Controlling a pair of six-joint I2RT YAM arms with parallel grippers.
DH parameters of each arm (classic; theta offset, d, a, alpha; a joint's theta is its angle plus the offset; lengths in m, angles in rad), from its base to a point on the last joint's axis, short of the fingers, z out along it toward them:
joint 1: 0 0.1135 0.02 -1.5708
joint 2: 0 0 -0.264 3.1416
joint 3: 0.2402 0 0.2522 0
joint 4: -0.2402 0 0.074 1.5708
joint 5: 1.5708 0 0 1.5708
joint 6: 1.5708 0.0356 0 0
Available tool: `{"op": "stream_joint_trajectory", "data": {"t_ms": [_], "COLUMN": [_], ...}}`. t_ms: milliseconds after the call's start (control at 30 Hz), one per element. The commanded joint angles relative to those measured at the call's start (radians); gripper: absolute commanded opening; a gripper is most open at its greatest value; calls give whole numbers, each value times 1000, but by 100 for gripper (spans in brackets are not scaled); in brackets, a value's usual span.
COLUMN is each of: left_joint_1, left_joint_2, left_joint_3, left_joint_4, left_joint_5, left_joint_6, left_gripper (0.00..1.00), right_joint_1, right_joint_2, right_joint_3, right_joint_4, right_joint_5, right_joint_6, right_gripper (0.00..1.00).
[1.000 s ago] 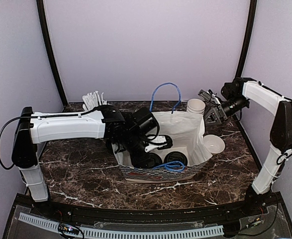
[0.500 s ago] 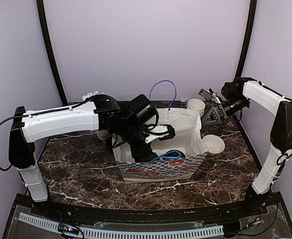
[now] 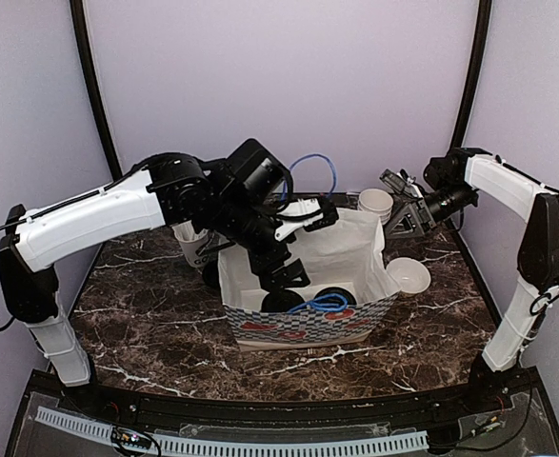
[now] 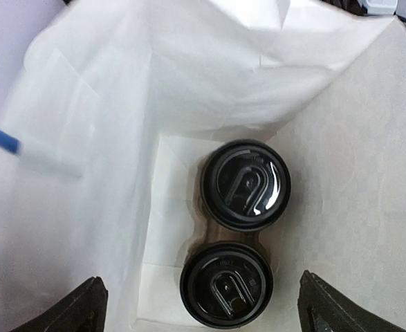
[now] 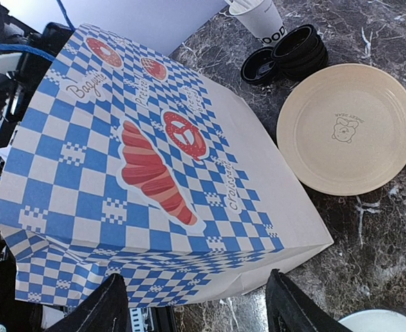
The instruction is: Pack the takeout coffee
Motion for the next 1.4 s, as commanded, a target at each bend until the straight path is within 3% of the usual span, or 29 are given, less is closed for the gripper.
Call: {"op": "stream_joint_trajectory", "data": {"t_ms": [0,267,433,667,900,1067,1167,1267,1300,1367], "left_joint_1": [-2,-4,-4,15,130,152,153,152,151,150], "left_joint_2": [-79,-157,-239,-179,-115,-97,-95,-101,-104,-124], "left_joint_3": [90,186,124,72,65,51,46,34,27,-1], "left_joint_4": [50,109,145,133,142,164,175,175,179,194], "left_joint_5": [-2,13,-142,-299,-151,-23,57,148,161,209], "left_joint_6": [20,13,28,33,-25,-19,-3,7,6,-2], "left_gripper": [99,96,92,98,91,70,39,19,7,0], "right_joint_1": [-7,-7,-7,-7,-7,-7,-7,-8,-7,-7], "right_joint_2": [-25,-37,-53,-71,-104,-118,-117,-114,-112,-108], "right_joint_3": [29,30,22,16,-9,-21,-19,-15,-13,-8], "right_joint_4": [-8,-8,-8,-8,-2,8,9,7,6,-2], "right_joint_5": [-22,-22,-18,-14,6,10,11,11,12,15], "right_joint_6": [10,19,16,18,22,29,32,34,34,32], "right_gripper": [68,68,69,68,68,68,67,67,67,67]}}
